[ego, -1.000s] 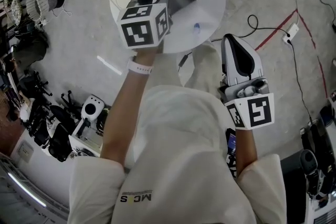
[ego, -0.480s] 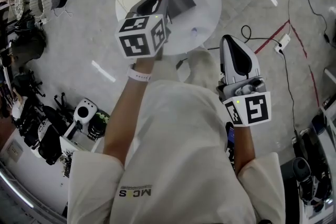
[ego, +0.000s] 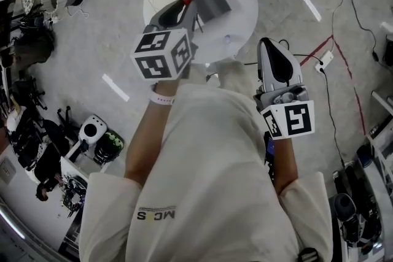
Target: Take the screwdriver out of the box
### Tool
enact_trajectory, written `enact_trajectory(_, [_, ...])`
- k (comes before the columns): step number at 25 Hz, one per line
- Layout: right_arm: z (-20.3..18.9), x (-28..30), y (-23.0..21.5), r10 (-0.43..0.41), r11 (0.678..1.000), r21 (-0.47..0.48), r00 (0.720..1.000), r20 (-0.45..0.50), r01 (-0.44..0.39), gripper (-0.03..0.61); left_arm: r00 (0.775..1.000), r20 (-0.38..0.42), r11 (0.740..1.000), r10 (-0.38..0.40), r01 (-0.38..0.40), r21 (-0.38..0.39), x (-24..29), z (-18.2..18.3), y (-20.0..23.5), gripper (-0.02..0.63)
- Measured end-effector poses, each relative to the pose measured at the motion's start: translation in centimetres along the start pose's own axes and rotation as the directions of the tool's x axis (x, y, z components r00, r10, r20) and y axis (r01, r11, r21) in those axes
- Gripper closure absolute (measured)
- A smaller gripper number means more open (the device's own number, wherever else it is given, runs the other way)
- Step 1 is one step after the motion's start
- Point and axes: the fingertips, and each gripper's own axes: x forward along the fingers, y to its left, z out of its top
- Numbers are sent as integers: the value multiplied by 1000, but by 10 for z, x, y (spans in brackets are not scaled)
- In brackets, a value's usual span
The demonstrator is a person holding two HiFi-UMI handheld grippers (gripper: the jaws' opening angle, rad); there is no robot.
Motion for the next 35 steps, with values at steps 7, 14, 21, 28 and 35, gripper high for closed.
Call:
enact_trajectory(7, [17, -6, 15, 37, 997, -61, 999, 8, -37, 580, 997, 75, 1000, 1, 0, -8, -44, 15, -10, 526])
enact_trajectory(14, [38, -9, 38, 63, 992, -113, 997, 33, -59, 580, 985, 172, 999, 15, -21, 37, -92, 27, -12, 526])
enact_trajectory(21, [52, -17, 50, 78, 989, -130, 997, 28, -74, 580, 958, 285, 998, 18, -37, 59, -137, 44, -21, 526])
enact_trajectory(28, [61, -18, 55, 88, 979, -190, 996, 32, -80, 580, 928, 372, 998, 2, -24, 54, -165, 54, -25, 526])
enact_trajectory(35, [65, -17, 58, 90, 977, -198, 995, 29, -83, 580, 917, 398, 997, 1, -32, 70, -181, 46, -28, 526])
